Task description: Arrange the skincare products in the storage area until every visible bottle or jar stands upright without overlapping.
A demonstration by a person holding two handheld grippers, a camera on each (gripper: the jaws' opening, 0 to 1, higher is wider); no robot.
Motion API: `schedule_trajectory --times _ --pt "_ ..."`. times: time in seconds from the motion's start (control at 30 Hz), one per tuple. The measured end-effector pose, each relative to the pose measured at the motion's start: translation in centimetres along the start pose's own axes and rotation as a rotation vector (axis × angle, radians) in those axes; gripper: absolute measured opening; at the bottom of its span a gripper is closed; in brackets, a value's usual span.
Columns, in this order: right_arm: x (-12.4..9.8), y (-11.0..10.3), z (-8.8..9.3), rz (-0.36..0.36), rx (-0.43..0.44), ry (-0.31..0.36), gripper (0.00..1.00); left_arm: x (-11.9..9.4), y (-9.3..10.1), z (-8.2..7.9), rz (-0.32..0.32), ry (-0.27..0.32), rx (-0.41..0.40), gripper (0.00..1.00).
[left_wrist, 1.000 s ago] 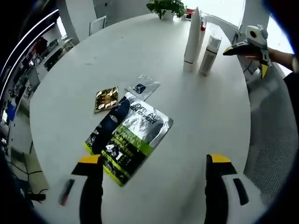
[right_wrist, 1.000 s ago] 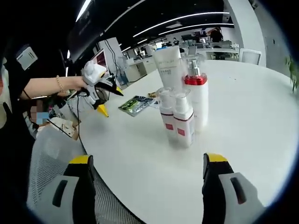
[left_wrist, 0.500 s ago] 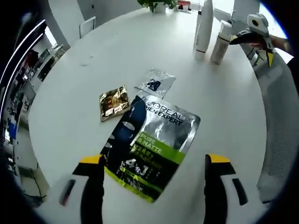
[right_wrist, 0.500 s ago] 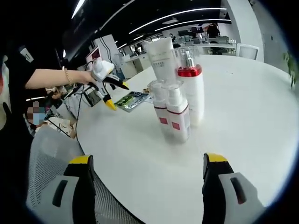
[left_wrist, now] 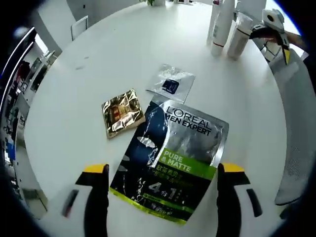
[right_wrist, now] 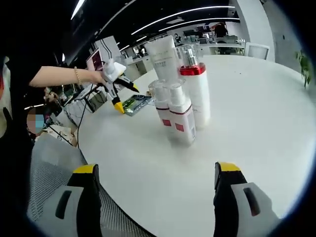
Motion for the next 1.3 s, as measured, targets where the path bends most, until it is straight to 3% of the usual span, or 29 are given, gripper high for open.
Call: schedule_trajectory --times 0.1,0.13,0.33,0.5,0.67,0.87,0.9,0.93,1.0,1.2,1.3 --pt "0.1 0.1 0.0 0.003 0.006 0.003 0.96 0.3 0.3 0.3 0.043 -0.012 -0.061 0.88" --pt "0.2 0.1 0.1 0.004 0.006 0.002 0.96 0.3 -0.1 0.3 0.018 0.002 -0.024 0.90" --pt "0.5 0.0 0.1 -0.001 0.006 0.001 0.96 0.2 0.3 0.6 0.019 0.028 -0.034 0.89" --pt "0.5 -0.2 0.0 -0.010 0.003 0.004 0.95 0.0 1.0 0.5 0.001 0.041 -0.066 0.78" --pt "0.6 -0.3 -0.2 -0.022 -0.007 0.005 0.94 0.2 1.3 0.6 -0.016 0.014 -0.093 0.76" --pt "0.4 -0.4 -0.3 -0.027 -0.012 0.006 0.94 0.0 2.2 0.5 -0.021 0.014 -0.097 0.60" --pt "0.4 -0.4 -0.3 -0.029 -0.013 0.005 0.94 -0.2 2.5 0.5 -0.025 0.030 -0.102 0.53" --pt "0.4 -0.5 -0.3 -0.030 -0.013 0.005 0.94 -0.3 2.5 0.5 -0.031 0.037 -0.111 0.39" --pt "0.5 -0.5 -0.4 -0.033 -0.015 0.005 0.93 -0.1 2.4 0.8 -0.049 0.046 -0.157 0.38" --pt "0.7 -0.7 -0.7 -0.046 -0.021 0.007 0.93 -0.2 2.7 0.8 -0.069 0.058 -0.159 0.27" --pt "0.7 -0.7 -0.9 -0.054 -0.021 0.011 0.93 -0.3 3.1 0.9 -0.086 0.091 -0.226 0.24"
Point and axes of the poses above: the point that each gripper's makers call its tool centre point, and the gripper's own axes: x roughly forward along the fingers, y roughly to its right, z roughly out of its underside, the point moved 9 cm from there along -x, roughly backward along the fingers, and after that the axes turned 10 degrees about y, right-handed, at the moved point
